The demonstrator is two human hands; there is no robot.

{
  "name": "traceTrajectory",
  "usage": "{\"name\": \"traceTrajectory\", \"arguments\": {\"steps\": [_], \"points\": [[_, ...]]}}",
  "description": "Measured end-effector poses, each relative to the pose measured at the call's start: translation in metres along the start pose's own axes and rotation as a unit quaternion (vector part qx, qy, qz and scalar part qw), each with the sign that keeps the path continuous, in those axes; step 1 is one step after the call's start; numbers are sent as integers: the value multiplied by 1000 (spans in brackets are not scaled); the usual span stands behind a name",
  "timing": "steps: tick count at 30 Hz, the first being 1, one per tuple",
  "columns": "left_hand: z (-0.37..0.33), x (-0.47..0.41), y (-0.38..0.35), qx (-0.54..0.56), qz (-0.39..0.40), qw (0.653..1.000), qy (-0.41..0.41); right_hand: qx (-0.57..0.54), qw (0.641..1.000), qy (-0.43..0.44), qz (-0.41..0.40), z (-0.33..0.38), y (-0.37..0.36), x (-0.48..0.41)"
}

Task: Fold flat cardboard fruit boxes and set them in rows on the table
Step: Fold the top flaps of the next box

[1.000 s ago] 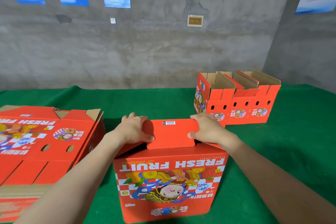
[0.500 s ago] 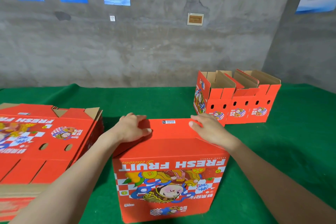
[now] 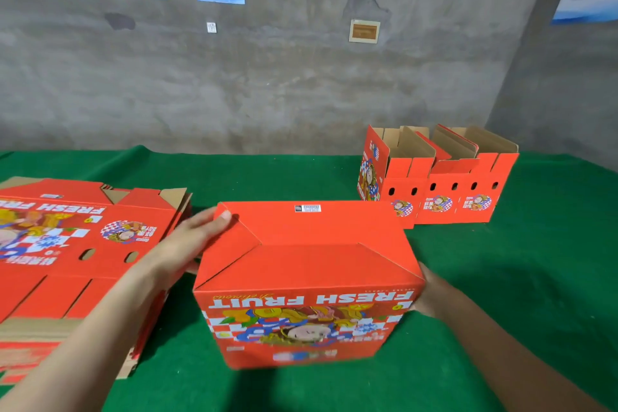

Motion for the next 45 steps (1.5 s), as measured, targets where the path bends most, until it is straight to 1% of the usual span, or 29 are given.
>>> {"name": "traceTrajectory", "arguments": {"steps": [2,3,5,7,10,12,15,17,18,20,21,22,24,26,27,30,33,36,38,41,44,45], "points": [[-17,2,5,74,-19,996,-39,-3,998,65,21,32,0,7],[-23,3,6,108,-32,993,-45,5,997,76,20,44,1,10],[-29,5,14,126,-96,985,-65,49,995,84,29,56,2,7],[-32,7,20,140,-147,973,-109,61,991,112,47,65,3,9],[-30,10,20,157,-143,967,-140,81,976,187,71,75,7,13],[-23,9,22,169,-120,967,-146,97,967,227,61,78,8,17],[-9,4,23,178,-92,969,-147,87,963,248,58,81,8,24],[-1,0,20,118,-90,977,-154,109,957,258,70,83,6,29],[1,-2,17,58,-98,982,-154,126,952,272,68,84,3,31],[2,-8,3,-93,-107,981,-130,167,936,309,32,86,-5,35],[3,-12,-8,-155,-96,977,-111,205,925,320,-4,85,-10,35],[4,-17,-22,-197,-76,973,-97,254,913,316,-47,81,-16,32],[3,-24,-53,-228,-26,969,-90,343,884,293,-122,65,-29,19],[1,-27,-82,-226,7,970,-93,381,872,271,-147,40,-40,0],[1,-28,-93,-221,17,971,-95,392,874,248,-145,23,-44,-11],[4,-33,-116,-192,38,977,-89,449,875,141,-112,-29,-53,-42],[-2,-38,-134,-170,66,974,-138,517,846,83,-100,-55,-53,-60],[-17,-49,-147,-227,71,949,-207,562,820,66,-89,-53,-50,-72],[-22,-61,-155,-269,72,933,-226,580,808,65,-78,-51,-48,-83],[-23,-82,-164,-329,67,914,-229,607,789,63,-73,-52,-48,-100],[-22,-100,-162,-335,24,915,-222,628,773,62,-67,-49,-47,-120],[-21,-106,-160,-333,8,918,-215,628,774,60,-64,-47,-46,-128]]}}
Point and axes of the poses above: each hand's wrist, its own x-axis away from the middle knuckle, its own y-axis out of the back of the hand, z = x × y, the point moved 6 cm from there along -x, towards the middle knuckle, and after that the axes turned 7 degrees about z, right-handed, at the moved point
